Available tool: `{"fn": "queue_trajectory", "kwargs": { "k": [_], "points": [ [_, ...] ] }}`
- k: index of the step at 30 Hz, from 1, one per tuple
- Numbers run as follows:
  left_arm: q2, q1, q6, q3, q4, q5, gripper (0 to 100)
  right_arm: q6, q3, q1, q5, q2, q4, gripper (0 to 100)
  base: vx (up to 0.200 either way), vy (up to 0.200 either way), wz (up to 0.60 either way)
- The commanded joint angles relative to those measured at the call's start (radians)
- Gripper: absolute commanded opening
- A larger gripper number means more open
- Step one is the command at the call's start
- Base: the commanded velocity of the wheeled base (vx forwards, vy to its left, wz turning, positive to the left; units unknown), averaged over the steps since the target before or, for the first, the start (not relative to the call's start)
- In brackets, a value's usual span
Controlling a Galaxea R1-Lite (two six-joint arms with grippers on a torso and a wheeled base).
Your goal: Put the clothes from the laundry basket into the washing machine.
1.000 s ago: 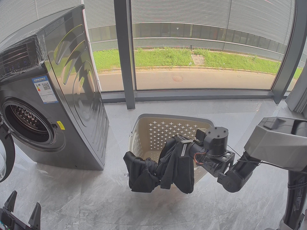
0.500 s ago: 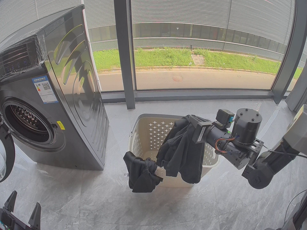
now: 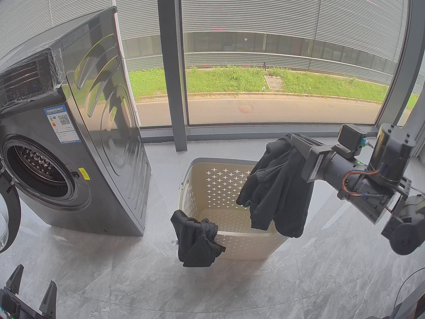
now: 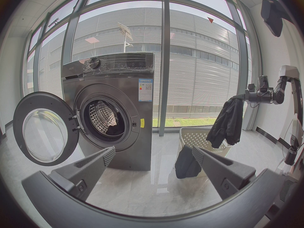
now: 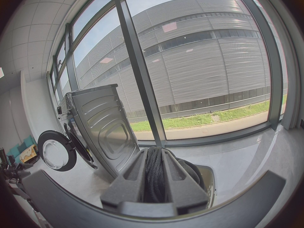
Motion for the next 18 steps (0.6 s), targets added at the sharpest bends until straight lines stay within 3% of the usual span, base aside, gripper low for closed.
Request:
{"fn": "queue_trajectory", "kwargs": {
  "k": [1,5,6,8,18],
  "points": [
    [-0.016,0.0,-0.001,0.016,0.0,0.0,100,-0.027,0.051,0.003,0.01,-0.168,0.083,0,0.0,0.0,0.0],
    [-0.016,0.0,-0.001,0.016,0.0,0.0,100,-0.056,0.127,0.015,0.027,-0.22,0.079,0,0.0,0.0,0.0],
    [-0.016,0.0,-0.001,0.016,0.0,0.0,100,-0.062,0.19,0.014,0.053,-0.249,0.076,0,0.0,0.0,0.0],
    [-0.016,0.0,-0.001,0.016,0.0,0.0,100,-0.062,0.213,0.014,0.069,-0.265,0.066,0,0.0,0.0,0.0],
    [-0.016,0.0,-0.001,0.016,0.0,0.0,100,-0.073,0.225,0.003,0.09,-0.346,0.074,0,0.0,0.0,0.0]
  ]
}}
